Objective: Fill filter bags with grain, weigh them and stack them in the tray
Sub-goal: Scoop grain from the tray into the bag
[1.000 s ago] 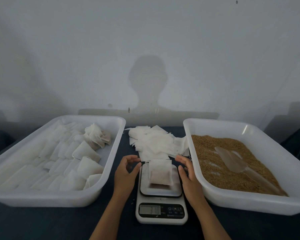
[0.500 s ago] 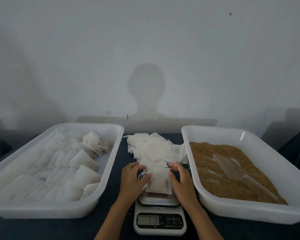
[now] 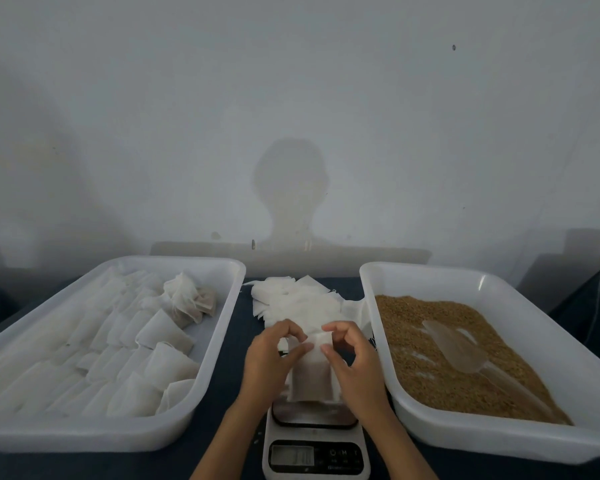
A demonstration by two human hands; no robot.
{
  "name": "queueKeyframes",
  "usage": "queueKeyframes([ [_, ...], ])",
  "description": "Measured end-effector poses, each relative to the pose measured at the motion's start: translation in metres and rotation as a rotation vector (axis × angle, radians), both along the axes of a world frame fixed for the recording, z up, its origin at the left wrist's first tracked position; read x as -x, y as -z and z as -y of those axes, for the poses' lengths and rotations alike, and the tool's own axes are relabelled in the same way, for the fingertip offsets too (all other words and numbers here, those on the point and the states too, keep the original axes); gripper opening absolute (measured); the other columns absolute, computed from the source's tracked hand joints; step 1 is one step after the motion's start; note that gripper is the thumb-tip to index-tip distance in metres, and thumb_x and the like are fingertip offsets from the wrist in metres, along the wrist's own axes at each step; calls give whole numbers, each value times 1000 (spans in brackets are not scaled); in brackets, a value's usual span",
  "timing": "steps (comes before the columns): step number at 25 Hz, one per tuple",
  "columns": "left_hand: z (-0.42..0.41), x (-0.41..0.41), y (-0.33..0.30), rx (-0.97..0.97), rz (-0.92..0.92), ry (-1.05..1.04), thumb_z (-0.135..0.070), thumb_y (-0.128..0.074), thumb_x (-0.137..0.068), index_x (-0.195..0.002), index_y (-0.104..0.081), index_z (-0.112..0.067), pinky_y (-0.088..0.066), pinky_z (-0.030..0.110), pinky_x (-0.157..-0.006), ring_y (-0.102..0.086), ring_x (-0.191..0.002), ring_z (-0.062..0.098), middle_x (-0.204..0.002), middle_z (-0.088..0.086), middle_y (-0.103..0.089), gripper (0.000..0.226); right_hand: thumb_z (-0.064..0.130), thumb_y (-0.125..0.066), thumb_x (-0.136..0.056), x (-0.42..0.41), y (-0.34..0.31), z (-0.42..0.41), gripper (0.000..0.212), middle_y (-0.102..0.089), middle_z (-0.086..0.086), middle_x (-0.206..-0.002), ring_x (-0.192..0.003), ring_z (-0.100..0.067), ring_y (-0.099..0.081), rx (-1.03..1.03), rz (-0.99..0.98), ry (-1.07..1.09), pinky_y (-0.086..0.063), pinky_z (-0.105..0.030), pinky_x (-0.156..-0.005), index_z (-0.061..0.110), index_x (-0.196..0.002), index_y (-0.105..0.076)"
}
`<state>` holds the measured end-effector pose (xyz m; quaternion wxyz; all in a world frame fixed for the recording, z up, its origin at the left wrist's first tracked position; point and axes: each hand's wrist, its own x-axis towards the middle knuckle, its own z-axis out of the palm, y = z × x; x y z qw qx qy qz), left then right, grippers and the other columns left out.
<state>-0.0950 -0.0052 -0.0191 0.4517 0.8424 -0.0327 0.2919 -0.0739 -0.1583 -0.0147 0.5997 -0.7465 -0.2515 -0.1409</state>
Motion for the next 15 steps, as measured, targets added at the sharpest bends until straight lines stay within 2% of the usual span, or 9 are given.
queueKeyframes([
  [3,5,5,-20,-57,172,-15,-15,-74,-79,-79,-64,-18,-43,11,-65,-58,-76,4,-79,-15,-64,10,7,-64,-88,8,-21,-1,23,-60,12,-83,-84,-5,-60,-47,25,-22,-49,-14,-76,25,-102,-61],
  [6,17,5,-47,-162,322,-6,-16,-73,-81,-79,-62,-16,-44,10,-66,-57,-78,3,-85,-12,-62,11,12,-64,-88,12,-41,12,28,-60,11,-88,-86,-5,-61,-123,-23,9,-51,-19,-74,31,-108,-56],
  [9,41,-2,-75,-243,390,1,-18,-72,-82,-78,-61,-16,-43,14,-71,-51,-82,4,-87,-11,-59,12,22,-74,-76,10,-54,40,51,-59,6,-109,-98,-6,-61,-197,-276,-63,-53,-20,-71,35,-118,-47],
  [11,61,-10,-91,-211,400,65,-21,-69,-83,-79,-61,-15,-40,14,-70,-48,-79,4,-82,-14,-58,11,22,-78,-66,8,-59,61,66,-62,0,-115,-103,-16,-63,-212,-447,-151,-56,-22,-70,29,-123,-46],
  [13,83,-17,-99,-177,399,127,-22,-64,-85,-81,-59,-15,-37,11,-65,-46,-75,2,-78,-20,-54,9,17,-80,-61,7,-62,80,68,-70,-7,-110,-100,-25,-68,-309,-588,-258,-58,-28,-72,19,-123,-52],
  [15,105,-25,-101,-142,373,154,-23,-62,-88,-84,-57,-17,-36,10,-63,-47,-72,1,-76,-21,-51,9,15,-78,-61,5,-62,98,62,-73,-13,-102,-92,-29,-71,-361,-623,-265,-59,-31,-68,10,-119,-56],
])
